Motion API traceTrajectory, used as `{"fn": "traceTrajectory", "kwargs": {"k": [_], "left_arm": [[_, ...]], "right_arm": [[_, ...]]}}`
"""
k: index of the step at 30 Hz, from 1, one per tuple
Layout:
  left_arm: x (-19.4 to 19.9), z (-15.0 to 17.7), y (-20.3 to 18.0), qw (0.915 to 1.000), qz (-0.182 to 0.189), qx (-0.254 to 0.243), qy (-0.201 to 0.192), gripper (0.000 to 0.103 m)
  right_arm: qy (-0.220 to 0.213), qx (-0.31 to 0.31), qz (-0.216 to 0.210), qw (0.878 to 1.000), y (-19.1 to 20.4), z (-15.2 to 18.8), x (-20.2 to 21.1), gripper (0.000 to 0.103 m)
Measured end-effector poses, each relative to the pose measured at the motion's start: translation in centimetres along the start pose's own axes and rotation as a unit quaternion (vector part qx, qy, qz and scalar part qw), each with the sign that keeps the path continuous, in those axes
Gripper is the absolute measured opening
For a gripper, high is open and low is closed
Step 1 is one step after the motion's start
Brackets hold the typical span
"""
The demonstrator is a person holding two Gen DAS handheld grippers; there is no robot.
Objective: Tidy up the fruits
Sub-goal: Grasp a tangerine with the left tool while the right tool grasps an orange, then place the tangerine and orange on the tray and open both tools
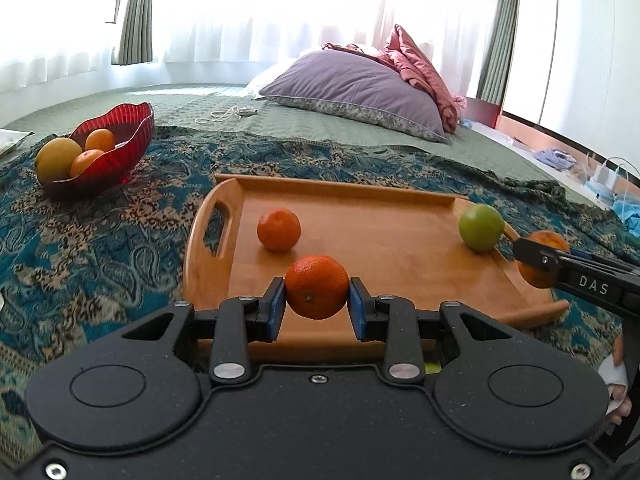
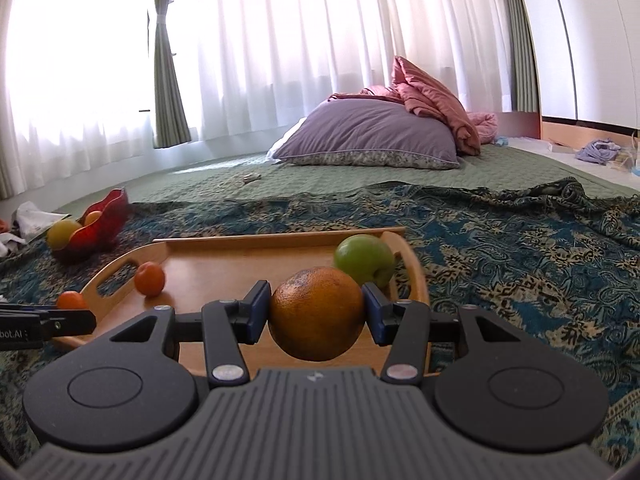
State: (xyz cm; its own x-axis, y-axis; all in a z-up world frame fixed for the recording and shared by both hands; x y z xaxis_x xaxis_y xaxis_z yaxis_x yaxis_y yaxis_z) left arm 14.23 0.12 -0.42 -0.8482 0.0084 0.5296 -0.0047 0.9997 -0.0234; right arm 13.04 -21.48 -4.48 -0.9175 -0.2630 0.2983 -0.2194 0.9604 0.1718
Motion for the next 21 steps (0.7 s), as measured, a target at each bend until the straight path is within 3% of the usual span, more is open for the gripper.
{"fn": "traceTrajectory", "kwargs": {"k": [21], "left_arm": [[-7.2,-1.4,0.9,0.9990,-0.018,-0.006,0.041,0.031]], "right_arm": [[0.050,-0.046,0.034,0.997,-4.1,0.4,-5.2,0.053]]}}
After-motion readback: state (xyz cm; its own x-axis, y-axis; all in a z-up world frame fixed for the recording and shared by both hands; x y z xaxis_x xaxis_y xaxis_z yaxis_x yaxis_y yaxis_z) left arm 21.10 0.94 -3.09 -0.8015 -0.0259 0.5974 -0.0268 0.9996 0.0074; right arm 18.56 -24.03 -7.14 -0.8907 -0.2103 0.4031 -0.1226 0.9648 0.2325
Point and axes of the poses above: each gripper's, at about its wrist camera, not at the fingertips, and x roughly against the way its jaws point, y to its left, z to its underside, the point moved 10 cm from there along -x, roughly the way its jaws point, and after that the axes turned 10 degrees about -z, right-handed, at the moved point
